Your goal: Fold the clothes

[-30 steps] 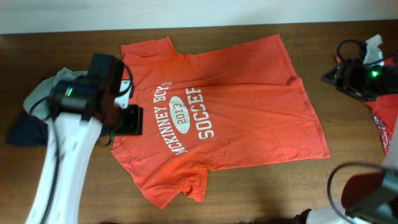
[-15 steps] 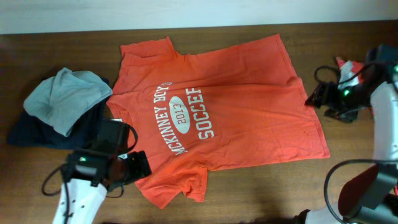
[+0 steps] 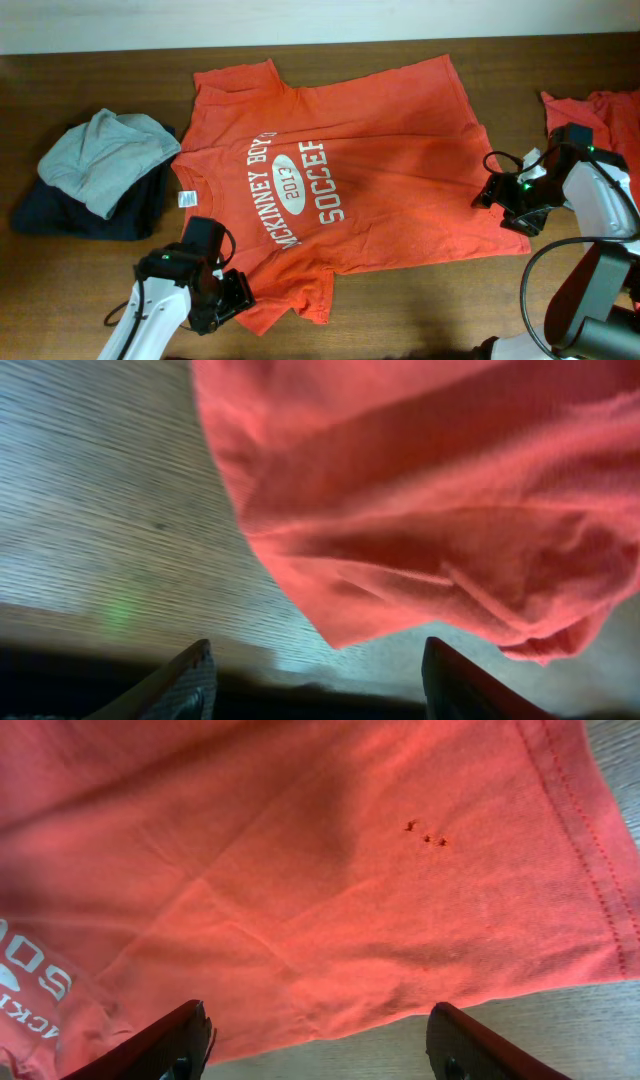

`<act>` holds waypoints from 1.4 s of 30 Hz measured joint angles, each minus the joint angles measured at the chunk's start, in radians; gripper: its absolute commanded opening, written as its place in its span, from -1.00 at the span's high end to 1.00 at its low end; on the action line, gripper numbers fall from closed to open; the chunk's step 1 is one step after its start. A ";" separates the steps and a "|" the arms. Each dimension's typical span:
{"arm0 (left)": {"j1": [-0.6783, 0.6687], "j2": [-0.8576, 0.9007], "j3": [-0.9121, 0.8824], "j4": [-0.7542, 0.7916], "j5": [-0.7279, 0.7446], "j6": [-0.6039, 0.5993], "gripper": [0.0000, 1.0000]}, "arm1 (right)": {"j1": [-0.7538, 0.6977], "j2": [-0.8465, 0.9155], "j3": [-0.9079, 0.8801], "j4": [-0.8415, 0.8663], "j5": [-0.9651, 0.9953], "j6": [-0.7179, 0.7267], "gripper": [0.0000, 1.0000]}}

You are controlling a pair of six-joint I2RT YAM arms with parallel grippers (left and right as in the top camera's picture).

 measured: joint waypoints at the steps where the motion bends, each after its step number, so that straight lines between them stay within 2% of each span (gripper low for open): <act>1: -0.010 0.003 -0.002 0.000 0.011 0.000 -0.30 | 0.000 0.000 0.000 0.002 0.001 0.000 -0.49; 8: -0.192 0.006 -0.037 0.077 0.040 -0.007 -0.29 | 0.000 0.000 0.000 0.013 0.008 0.006 -0.50; 15: -0.211 0.063 -0.104 0.164 0.044 -0.020 -0.29 | 0.000 0.000 0.000 0.024 0.008 0.015 -0.50; 21: -0.241 0.162 -0.091 0.222 0.056 -0.032 -0.28 | 0.000 0.000 0.000 0.023 0.008 0.018 -0.50; 23: -0.248 0.204 -0.073 0.233 0.078 -0.046 -0.11 | 0.000 0.000 0.000 0.023 0.008 0.018 -0.50; 24: -0.248 0.224 -0.064 0.245 0.100 -0.051 0.10 | 0.000 0.000 0.000 0.023 0.008 0.019 -0.50; 27: -0.250 0.265 -0.055 0.277 0.164 -0.057 0.59 | 0.000 0.000 0.000 0.023 0.011 0.018 -0.50; 30: -0.251 0.270 -0.060 0.296 0.193 -0.045 0.72 | 0.000 0.000 0.000 0.024 0.012 0.019 -0.50; 34: -0.254 0.255 -0.062 0.275 0.172 -0.043 0.79 | 0.000 0.000 0.000 0.024 0.012 0.019 -0.50; 42: -0.256 0.046 0.001 0.011 0.013 -0.036 0.85 | 0.000 0.000 0.000 0.020 0.084 0.048 -0.50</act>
